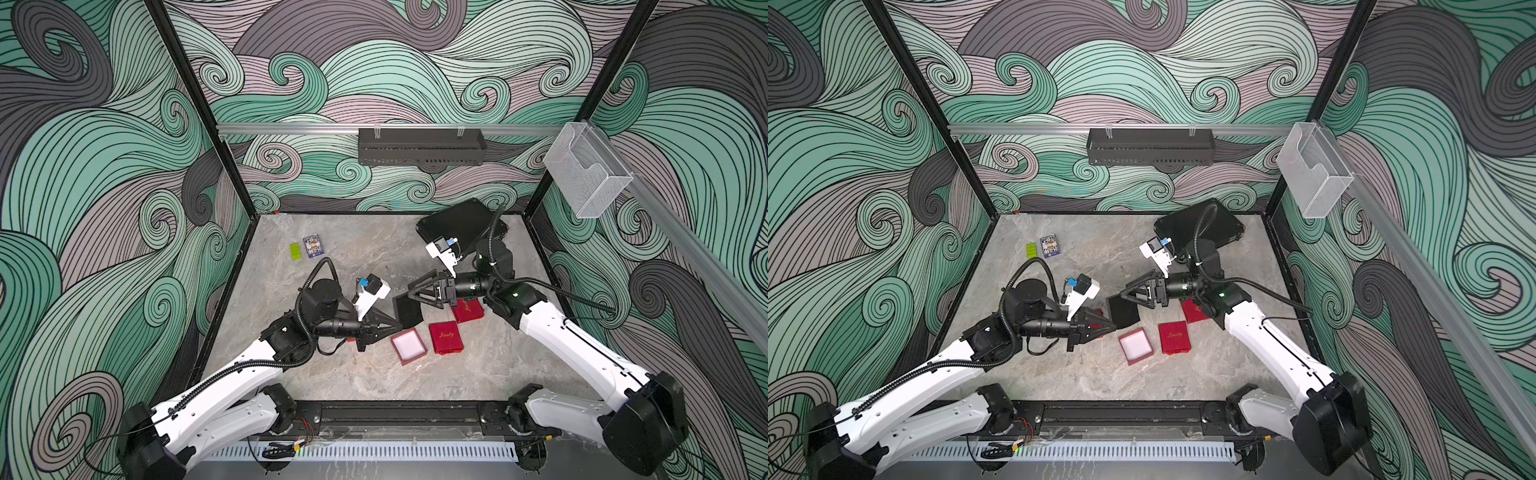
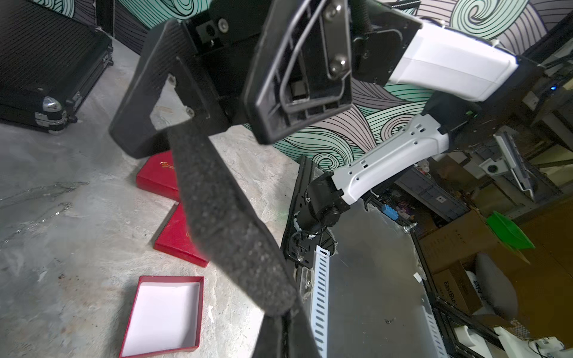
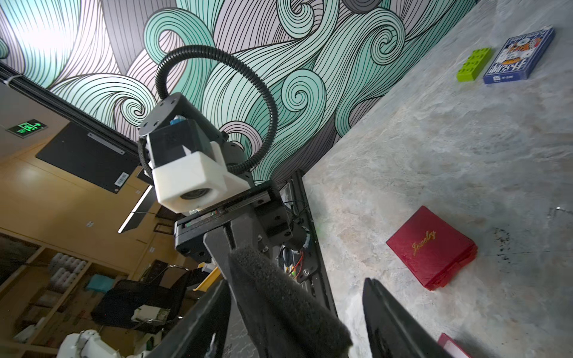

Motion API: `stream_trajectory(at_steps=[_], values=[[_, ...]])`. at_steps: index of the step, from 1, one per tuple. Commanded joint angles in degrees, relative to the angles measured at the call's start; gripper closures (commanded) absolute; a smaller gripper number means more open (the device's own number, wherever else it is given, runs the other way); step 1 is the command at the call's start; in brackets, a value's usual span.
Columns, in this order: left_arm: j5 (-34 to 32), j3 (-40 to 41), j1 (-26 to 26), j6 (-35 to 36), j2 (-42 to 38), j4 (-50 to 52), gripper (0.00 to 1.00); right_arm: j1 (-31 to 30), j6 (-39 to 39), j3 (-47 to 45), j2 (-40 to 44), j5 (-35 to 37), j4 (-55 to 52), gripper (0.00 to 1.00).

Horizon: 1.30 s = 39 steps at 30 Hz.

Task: Take the necklace out of the lift-off lid jewelry box
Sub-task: Place the inner lining in the jewelry box.

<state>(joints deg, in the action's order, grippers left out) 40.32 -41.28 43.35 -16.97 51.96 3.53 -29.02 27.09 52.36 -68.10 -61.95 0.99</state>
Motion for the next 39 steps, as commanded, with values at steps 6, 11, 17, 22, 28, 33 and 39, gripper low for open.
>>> stream_trajectory(at_steps=[6,11,17,22,28,33,39], values=[[0.1,-0.9,-0.6,1.3,-3.0,-4.8,1.00,-0.1,0.4,-2.6,1.8,-3.0,0.9,0.31],[-0.8,-0.9,-0.6,1.5,-2.4,-4.1,1.00,-0.2,1.2,-4.3,3.5,-4.8,2.7,0.38],[-1.8,-0.5,-0.7,1.3,-1.2,-4.1,1.00,-0.2,1.5,-4.9,6.1,-4.7,1.8,0.70],[-2.4,-0.6,-0.7,1.4,0.3,-2.5,0.94,-0.2,-0.6,-4.1,7.1,-0.9,-4.2,0.85],[-9.1,1.9,-0.7,0.3,-1.1,2.7,0.47,-0.2,-8.6,-0.1,6.1,11.6,-22.7,1.00],[-19.3,7.5,-0.6,-1.1,-3.5,5.6,0.45,-0.2,-13.4,1.2,2.1,25.7,-35.8,1.00],[-23.8,12.5,-0.5,-5.8,-0.8,8.4,0.45,-3.1,-11.5,1.1,-8.2,31.3,-39.1,1.00]])
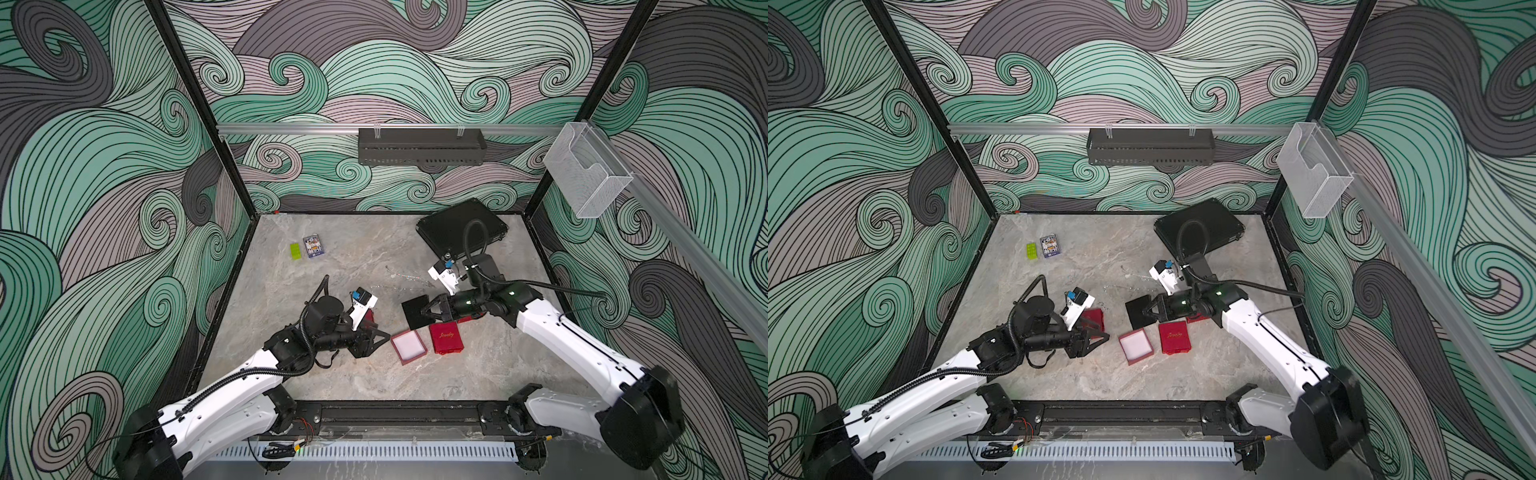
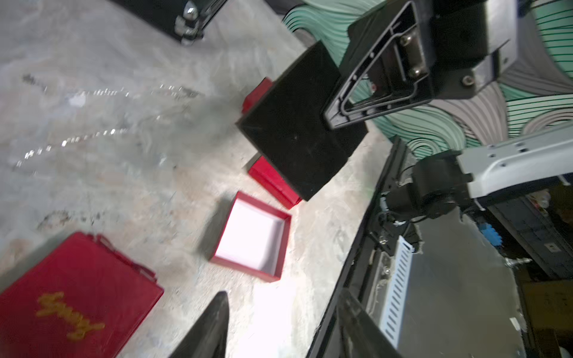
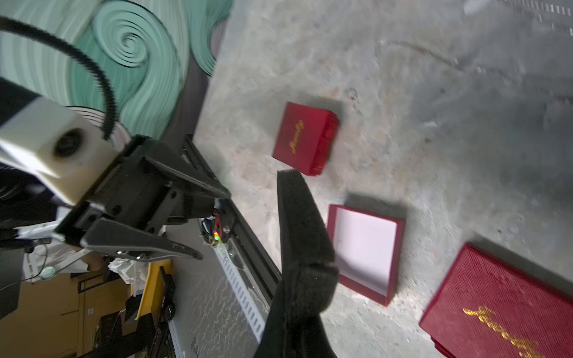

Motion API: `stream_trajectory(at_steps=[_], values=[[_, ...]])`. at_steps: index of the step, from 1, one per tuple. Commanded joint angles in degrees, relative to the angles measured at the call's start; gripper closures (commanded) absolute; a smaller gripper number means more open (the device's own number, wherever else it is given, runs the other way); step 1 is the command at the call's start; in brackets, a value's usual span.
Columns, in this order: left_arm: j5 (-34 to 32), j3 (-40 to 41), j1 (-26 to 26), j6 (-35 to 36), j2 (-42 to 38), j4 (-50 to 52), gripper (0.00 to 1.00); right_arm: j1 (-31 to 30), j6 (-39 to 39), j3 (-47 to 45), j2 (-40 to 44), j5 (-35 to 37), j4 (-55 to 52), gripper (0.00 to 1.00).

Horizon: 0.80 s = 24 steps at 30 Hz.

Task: Take the necklace out of the lift-off lid jewelry box
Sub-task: Place the inner lining in the jewelry box.

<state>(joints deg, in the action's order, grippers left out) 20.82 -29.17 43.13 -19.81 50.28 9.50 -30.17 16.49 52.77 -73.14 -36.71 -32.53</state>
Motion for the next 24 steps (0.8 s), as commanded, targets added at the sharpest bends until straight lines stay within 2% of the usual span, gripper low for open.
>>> stream_trajectory(at_steps=[1,5,10,24], values=[[-5.1,1.2,-0.1,-3.5,1.4,2.2,0.45,-3.1,-0.9,0.7,-4.8,7.3,-5.9,1.00],[-7.5,2.8,0.9,-3.6,2.4,2.1,0.47,-5.7,-0.6,0.7,-9.4,8.2,-5.6,1.00],[-8.7,3.4,2.6,-2.4,4.5,1.7,0.56,-7.0,0.7,0.0,-12.4,7.9,-3.4,1.00],[-17.7,0.9,12.1,-3.9,19.7,-6.0,0.76,-9.9,4.4,-1.0,-21.1,9.4,4.5,1.00]])
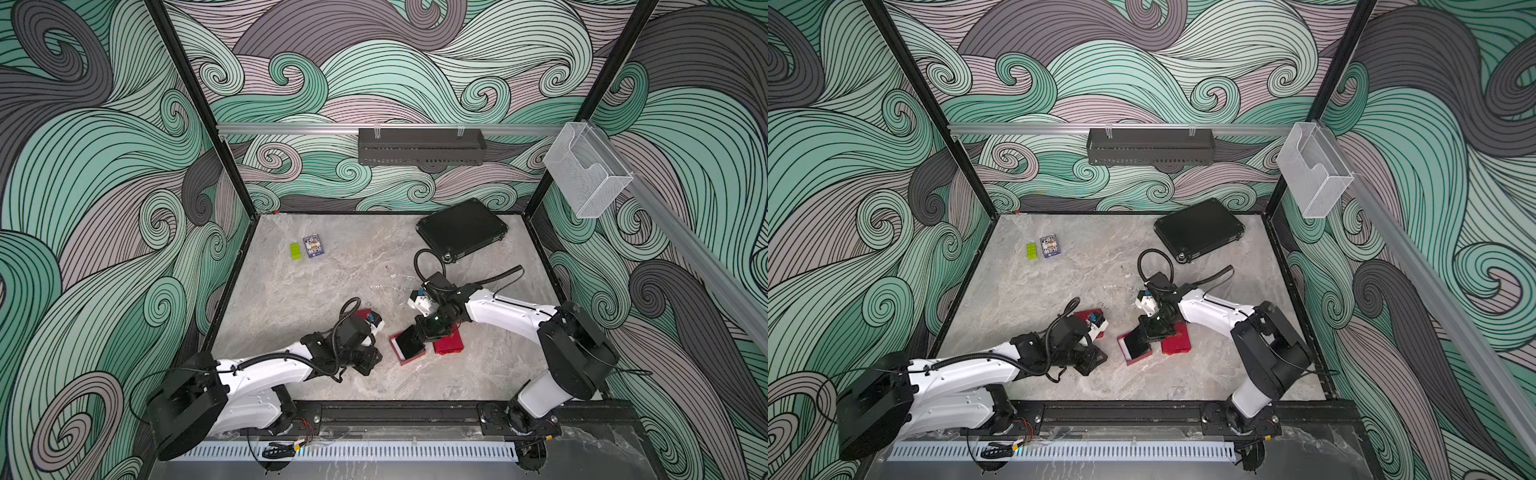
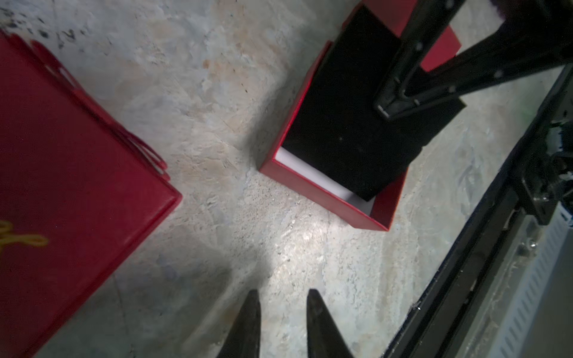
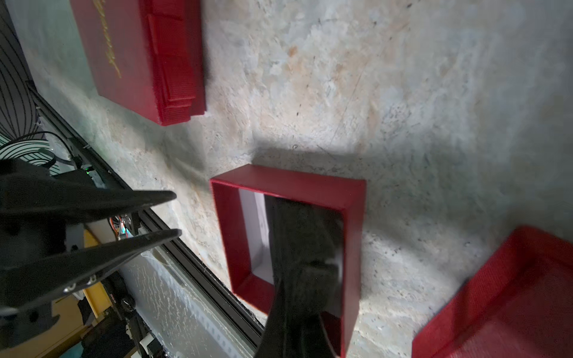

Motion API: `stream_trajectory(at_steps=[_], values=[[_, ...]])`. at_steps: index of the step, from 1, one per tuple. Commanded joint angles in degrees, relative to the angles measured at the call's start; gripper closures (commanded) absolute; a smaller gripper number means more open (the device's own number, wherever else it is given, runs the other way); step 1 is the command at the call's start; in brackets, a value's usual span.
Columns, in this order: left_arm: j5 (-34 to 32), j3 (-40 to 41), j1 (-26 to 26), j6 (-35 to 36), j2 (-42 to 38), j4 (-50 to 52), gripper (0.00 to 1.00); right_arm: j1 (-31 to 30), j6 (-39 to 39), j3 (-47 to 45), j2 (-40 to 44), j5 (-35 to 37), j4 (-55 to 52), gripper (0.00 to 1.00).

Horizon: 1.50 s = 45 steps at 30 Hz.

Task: Take the necklace out of the lift-off lid jewelry box
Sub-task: Place the inner lining in the jewelry box.

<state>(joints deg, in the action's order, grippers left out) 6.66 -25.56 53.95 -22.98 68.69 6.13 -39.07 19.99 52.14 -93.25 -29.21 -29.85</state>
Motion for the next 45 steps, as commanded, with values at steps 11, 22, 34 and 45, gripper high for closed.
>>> stream_trajectory(at_steps=[11,22,34,45], values=[[-6.6,-2.9,2.5,-2.0,5.9,-7.3,0.81,-5.8,2.0,0.6,-3.9,9.3,1.0,1.00],[-9.0,-3.4,2.6,-2.8,5.4,-6.2,0.83,-9.4,1.1,4.8,-2.5,19.0,-6.3,0.70],[-12.6,-2.7,2.6,-2.3,0.8,-2.0,0.83,-11.0,-0.1,9.0,2.1,26.4,-14.2,0.57],[-15.1,-2.7,2.6,-1.9,-4.4,2.1,0.83,-11.2,-0.6,8.3,3.7,23.1,-11.8,0.79]])
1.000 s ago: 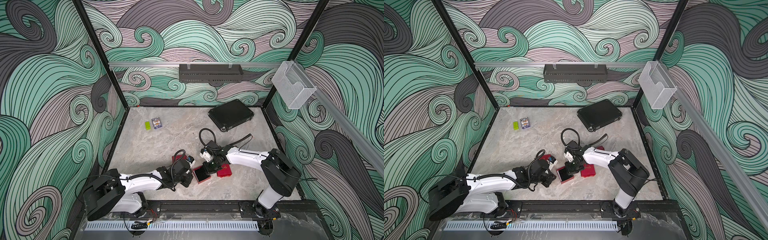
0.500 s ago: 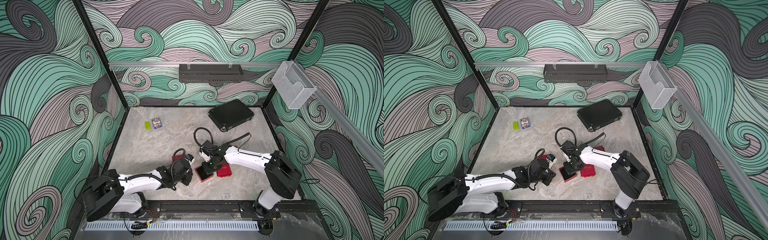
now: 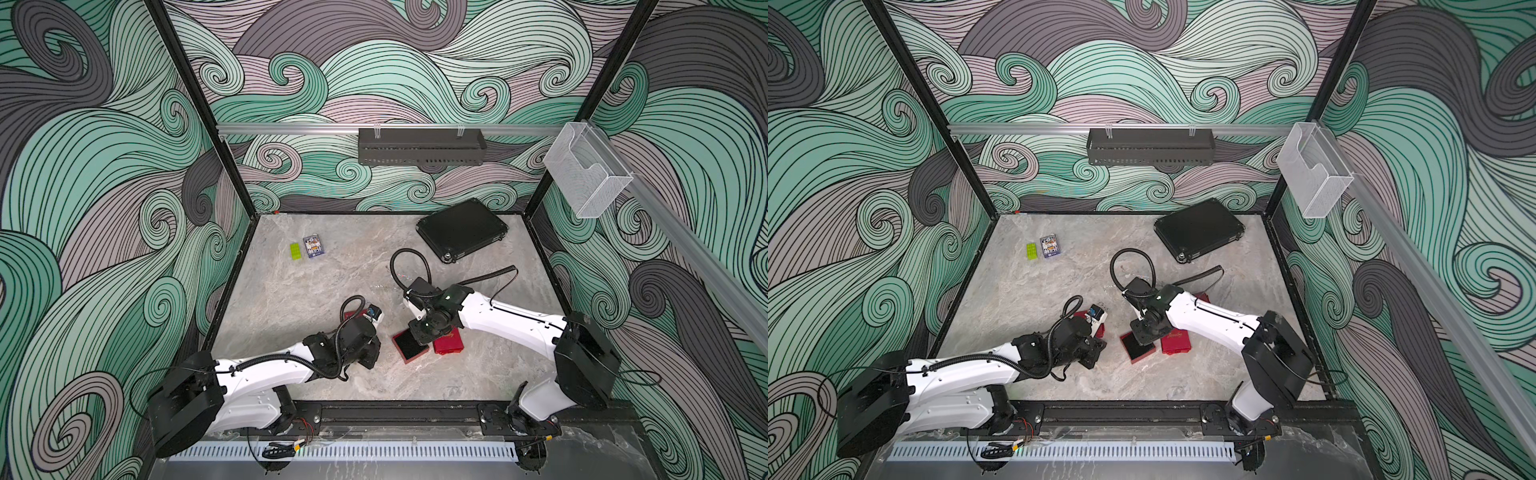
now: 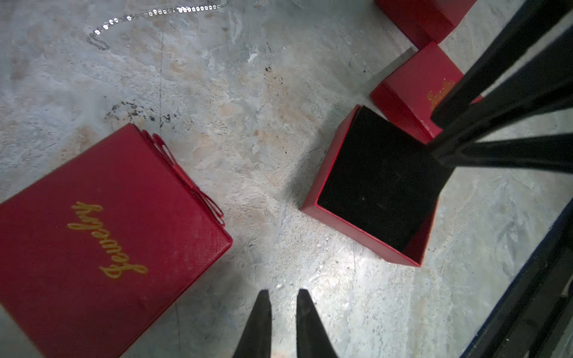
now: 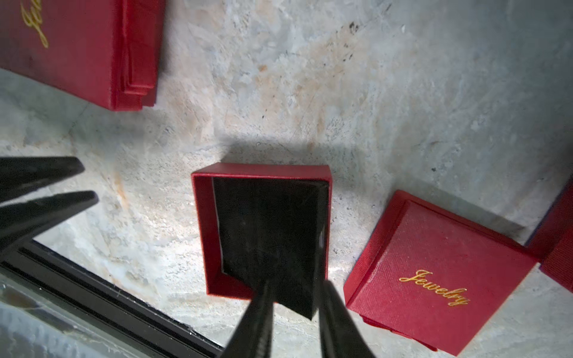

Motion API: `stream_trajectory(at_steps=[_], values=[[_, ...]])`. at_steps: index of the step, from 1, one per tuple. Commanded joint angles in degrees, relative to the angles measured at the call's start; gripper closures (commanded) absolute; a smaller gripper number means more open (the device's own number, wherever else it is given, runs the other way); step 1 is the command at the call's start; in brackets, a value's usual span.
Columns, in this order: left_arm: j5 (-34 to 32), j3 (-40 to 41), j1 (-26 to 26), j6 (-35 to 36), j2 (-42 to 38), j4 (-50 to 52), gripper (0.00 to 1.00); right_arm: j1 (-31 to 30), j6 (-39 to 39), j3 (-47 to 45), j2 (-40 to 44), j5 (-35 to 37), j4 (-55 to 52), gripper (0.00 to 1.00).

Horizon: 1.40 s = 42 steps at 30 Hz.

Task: Take the necklace out of the lift-off lid jewelry box
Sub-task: Place the inner lining in the jewelry box.

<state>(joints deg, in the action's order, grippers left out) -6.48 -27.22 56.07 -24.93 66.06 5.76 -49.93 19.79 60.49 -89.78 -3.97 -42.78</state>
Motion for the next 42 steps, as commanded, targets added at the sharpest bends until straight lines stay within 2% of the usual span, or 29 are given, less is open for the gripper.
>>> stream_trajectory(at_steps=[1,5,11,15,18,23,26,38,40,42], values=[[-2.2,-1.2,0.5,0.0,-2.3,3.0,0.83,-0.3,-0.2,-0.4,-0.3,-2.4,1.6,0.81],[-3.2,-1.9,0.5,0.3,-4.7,5.6,0.82,-0.3,0.5,-1.6,-3.7,-1.2,3.4,0.88],[-5.2,-2.1,0.4,0.5,-8.5,8.5,0.82,-0.3,0.7,-2.0,-9.9,1.7,4.8,0.91],[-6.3,-2.1,0.4,1.0,-10.2,9.9,0.82,-0.3,0.7,-2.4,-11.1,1.3,6.3,0.92],[-6.5,-2.1,0.4,1.3,-11.0,10.2,0.82,-0.3,0.6,-2.4,-9.8,0.9,6.3,0.90],[-6.6,-2.0,0.4,1.5,-11.5,10.5,0.81,-0.3,0.6,-2.6,-4.7,2.1,5.5,0.80],[-6.4,-2.0,0.4,1.6,-11.6,10.3,0.82,-0.3,0.1,-2.2,-2.9,3.0,5.2,0.79],[-5.9,-1.6,0.4,1.9,-13.5,11.5,0.81,-0.3,-0.3,1.2,-12.3,1.6,8.5,0.81],[-5.8,-1.6,0.4,2.1,-13.5,11.7,0.81,-0.3,-0.4,1.0,-11.9,1.1,8.5,0.79],[-5.6,-1.6,0.4,2.3,-13.4,11.9,0.80,-0.3,-0.6,0.3,-9.2,0.8,8.5,0.70]])
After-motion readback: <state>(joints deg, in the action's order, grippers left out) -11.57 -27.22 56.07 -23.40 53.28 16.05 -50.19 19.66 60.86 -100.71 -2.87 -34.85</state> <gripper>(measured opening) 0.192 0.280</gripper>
